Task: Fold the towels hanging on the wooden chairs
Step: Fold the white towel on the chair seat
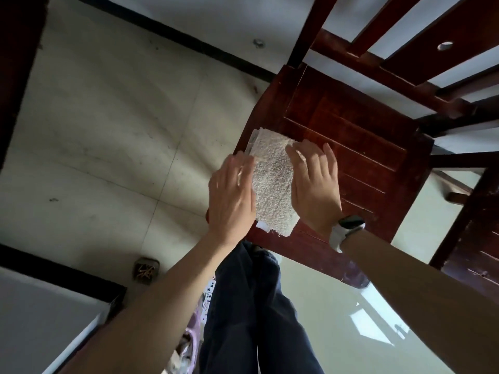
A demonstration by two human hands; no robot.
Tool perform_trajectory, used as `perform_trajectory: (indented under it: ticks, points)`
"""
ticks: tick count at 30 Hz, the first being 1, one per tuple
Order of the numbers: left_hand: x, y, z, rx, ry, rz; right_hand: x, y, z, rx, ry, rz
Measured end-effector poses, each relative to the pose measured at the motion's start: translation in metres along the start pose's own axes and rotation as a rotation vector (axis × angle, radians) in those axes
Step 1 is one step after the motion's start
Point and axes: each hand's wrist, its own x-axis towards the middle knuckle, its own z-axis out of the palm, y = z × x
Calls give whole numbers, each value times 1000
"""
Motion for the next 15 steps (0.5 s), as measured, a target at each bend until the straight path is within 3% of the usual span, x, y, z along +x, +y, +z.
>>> perform_trajectory:
  ticks: [2,5,12,15]
  points:
    - [3,2,11,42,-99,178,-14,0,12,-127,-78,-27]
    - [9,-5,29,72,-232,152,-18,1,31,-178,-159,27]
    - [10,-18,45,182,-209,137,-21,11,58,-154,-217,32]
    - [13,-12,35,118,-215,125,-18,8,48,-23,-199,51]
